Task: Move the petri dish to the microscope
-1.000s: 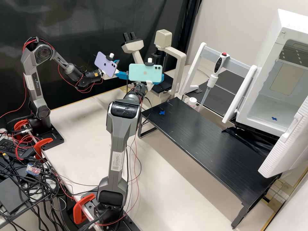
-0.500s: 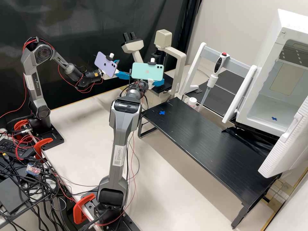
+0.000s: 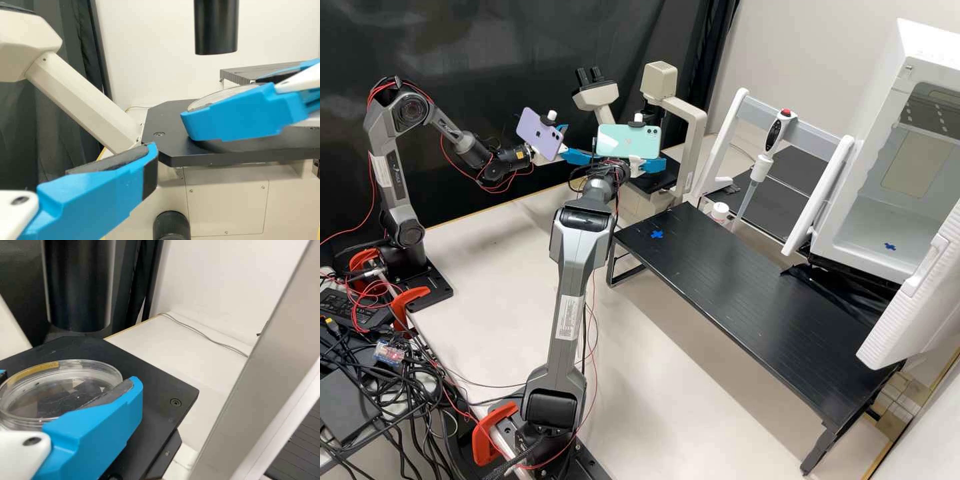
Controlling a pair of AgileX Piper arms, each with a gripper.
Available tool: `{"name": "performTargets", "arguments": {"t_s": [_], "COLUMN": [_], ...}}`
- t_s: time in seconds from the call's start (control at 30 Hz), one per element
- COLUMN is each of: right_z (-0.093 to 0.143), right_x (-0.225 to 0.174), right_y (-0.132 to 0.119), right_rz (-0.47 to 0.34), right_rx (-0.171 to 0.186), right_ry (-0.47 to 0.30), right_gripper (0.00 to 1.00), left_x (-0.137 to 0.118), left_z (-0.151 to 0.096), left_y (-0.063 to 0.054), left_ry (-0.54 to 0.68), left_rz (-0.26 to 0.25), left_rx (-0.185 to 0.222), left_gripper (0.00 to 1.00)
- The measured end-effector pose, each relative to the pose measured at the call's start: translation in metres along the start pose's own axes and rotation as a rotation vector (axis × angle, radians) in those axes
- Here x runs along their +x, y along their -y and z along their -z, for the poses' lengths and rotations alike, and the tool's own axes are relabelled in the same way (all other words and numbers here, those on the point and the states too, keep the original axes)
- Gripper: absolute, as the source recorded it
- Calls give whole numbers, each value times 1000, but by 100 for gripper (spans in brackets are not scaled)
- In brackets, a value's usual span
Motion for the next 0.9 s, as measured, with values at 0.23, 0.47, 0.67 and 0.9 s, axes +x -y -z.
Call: {"name": "performTargets", "arguments": {"t_s": [0.23, 0.47, 0.67, 0.9], "right_z": [4, 2, 0, 0], "right_x": [11, 22, 28, 29], "right_y": [2, 7, 12, 13], "right_rz": [41, 54, 61, 60], "right_rx": [22, 48, 62, 62], "right_ry": [3, -10, -5, -3], "right_gripper": [0, 0, 0, 0], "left_x": [0, 0, 0, 0], "left_z": [0, 0, 0, 0], "left_y": [0, 0, 0, 0], "left_ry": [0, 0, 0, 0], "left_rz": [0, 0, 0, 0], "left_rx": [0, 0, 0, 0], "left_gripper": [100, 100, 100, 100]}}
